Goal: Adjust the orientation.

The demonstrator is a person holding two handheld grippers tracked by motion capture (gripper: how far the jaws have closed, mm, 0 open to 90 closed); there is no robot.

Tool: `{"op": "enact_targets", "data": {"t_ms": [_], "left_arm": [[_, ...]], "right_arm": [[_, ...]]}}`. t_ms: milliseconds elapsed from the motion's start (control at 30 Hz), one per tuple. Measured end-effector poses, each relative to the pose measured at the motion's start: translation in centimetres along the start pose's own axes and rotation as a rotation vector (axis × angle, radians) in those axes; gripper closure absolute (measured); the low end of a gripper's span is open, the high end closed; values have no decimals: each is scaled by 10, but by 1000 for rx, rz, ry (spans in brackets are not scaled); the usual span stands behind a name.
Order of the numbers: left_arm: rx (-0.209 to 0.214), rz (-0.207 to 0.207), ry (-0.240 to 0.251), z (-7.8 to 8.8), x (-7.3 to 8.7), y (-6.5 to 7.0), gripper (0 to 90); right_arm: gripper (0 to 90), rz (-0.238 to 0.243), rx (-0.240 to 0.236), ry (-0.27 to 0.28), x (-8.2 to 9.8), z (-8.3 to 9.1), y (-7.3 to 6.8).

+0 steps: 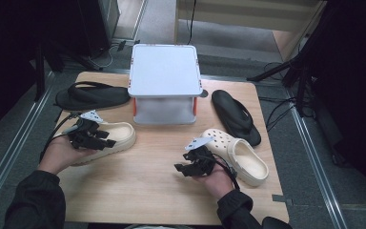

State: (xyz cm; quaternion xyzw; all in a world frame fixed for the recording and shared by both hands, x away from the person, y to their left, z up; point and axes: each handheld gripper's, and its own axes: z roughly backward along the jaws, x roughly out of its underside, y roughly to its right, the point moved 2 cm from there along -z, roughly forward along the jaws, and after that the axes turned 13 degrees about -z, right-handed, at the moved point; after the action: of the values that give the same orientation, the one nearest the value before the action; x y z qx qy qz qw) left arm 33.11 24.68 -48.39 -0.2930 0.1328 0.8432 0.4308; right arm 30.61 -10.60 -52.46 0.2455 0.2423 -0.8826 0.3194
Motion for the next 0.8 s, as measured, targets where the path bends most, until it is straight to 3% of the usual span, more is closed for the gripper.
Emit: {"op": "enact_targets", "data": {"t_ms": [133, 167, 200, 233, 367, 433, 500, 533, 633, 700, 800], "left_arm": [[14, -29, 22, -2, -3, 3, 542], [27, -33, -1, -4, -3, 2, 560], [12, -52, -58, -11, -2, 3, 570], [8, -66, -70, -11, -2, 3, 587], [-13, -39, -73, -9, -4, 2, 590], [-34, -83, -76, -7, -3, -1, 521], [-7, -103, -78, -8, -1, -2, 497], [-7, -103, -78, -8, -1, -2, 515], [-22, -153, -78, -8, -1, -3, 517], [-24, -153, -54, -9, -2, -6, 504], [-13, -178, -50, -11, 1, -7, 590]], "right_arm": [[468, 1, 2, -3, 0, 0, 0], [468, 0, 1, -3, 0, 0, 0], [467, -2, 1, -3, 0, 0, 0], [467, -1, 0, -2, 0, 0, 0], [467, 0, -2, -2, 0, 0, 0], [468, 0, -2, -3, 0, 0, 0], [467, 0, -2, -5, 0, 0, -1], [467, 2, -2, -5, 0, 0, -1], [468, 0, -3, -8, 0, -1, -1], [468, 0, -3, -9, 0, -1, -1], [468, 0, -4, -12, 0, -1, -1]]}}
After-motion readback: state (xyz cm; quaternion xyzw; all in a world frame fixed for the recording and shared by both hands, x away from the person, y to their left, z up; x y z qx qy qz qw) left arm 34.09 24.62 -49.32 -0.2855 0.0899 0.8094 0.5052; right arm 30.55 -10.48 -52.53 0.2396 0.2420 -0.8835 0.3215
